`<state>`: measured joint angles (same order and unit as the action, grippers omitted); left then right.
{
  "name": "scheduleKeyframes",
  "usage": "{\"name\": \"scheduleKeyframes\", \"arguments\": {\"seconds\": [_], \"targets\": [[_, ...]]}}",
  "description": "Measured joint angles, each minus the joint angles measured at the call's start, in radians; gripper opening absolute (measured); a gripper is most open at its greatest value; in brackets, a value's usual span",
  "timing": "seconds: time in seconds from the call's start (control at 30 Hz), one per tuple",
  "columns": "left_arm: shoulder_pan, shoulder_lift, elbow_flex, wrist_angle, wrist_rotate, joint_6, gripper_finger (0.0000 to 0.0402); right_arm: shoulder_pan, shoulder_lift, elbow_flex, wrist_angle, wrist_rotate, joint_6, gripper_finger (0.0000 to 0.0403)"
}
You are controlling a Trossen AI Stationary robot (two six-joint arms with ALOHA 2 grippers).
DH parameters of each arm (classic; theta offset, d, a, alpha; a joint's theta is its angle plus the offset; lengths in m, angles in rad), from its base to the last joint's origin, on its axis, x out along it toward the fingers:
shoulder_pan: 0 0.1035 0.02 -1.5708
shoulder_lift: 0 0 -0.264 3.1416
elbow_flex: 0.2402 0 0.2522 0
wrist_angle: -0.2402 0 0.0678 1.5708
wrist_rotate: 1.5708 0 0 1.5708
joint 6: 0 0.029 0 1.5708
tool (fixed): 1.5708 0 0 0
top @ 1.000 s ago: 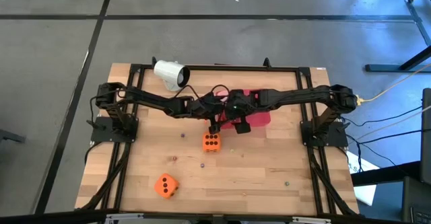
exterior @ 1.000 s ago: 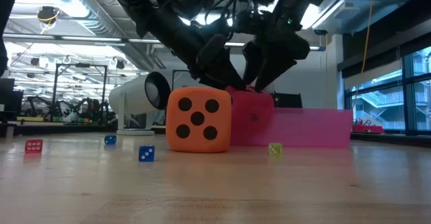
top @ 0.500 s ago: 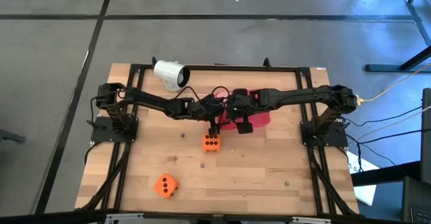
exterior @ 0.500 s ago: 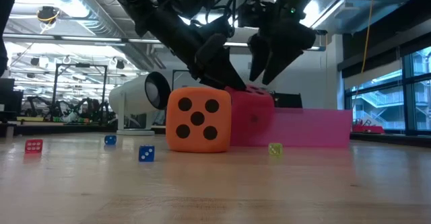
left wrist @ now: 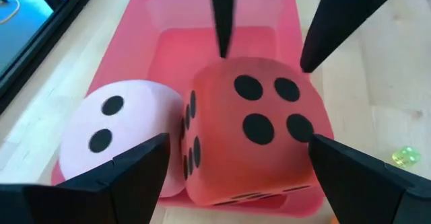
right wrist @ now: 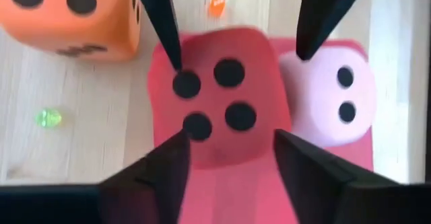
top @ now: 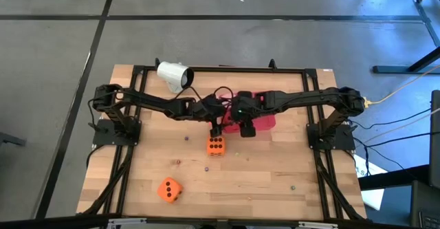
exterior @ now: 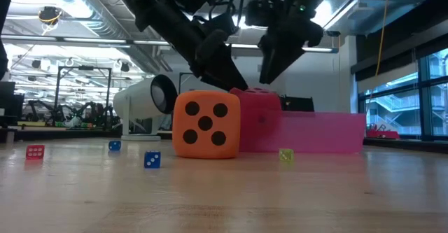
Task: Pick & Place Dice
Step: Put the big red dice into the red bin, then put the big top orange dice into the red bin
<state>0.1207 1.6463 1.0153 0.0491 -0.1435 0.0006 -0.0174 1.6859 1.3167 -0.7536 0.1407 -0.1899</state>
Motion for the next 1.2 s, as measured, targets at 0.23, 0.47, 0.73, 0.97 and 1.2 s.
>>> {"name": "scheduleKeyframes", "arguments": {"seconds": [0.23, 0.47, 0.73, 0.97, 1.2], "targets": [[0.0, -0.011, 0.0, -0.02, -0.002, 0.0, 0.0347, -0.001, 0.025, -0.001, 0.101, 0.005, 0.003, 0.0067], [0.0, -0.053, 0.002, -0.07, 0.003, -0.006, 0.0347, -0.001, 0.068, -0.001, 0.133, 0.013, 0.0, 0.0009], [-0.001, -0.11, 0.002, -0.137, -0.008, -0.012, 0.0347, -0.003, 0.128, -0.001, 0.131, 0.013, 0.0, 0.001], [-0.001, -0.152, 0.003, -0.222, -0.1, -0.023, 0.0347, -0.003, 0.114, -0.002, 0.125, 0.005, -0.021, 0.0009], [-0.011, -0.197, 0.008, -0.254, -0.076, -0.019, 0.0347, -0.003, 0.013, -0.002, 0.105, 0.047, -0.034, 0.0019]]}}
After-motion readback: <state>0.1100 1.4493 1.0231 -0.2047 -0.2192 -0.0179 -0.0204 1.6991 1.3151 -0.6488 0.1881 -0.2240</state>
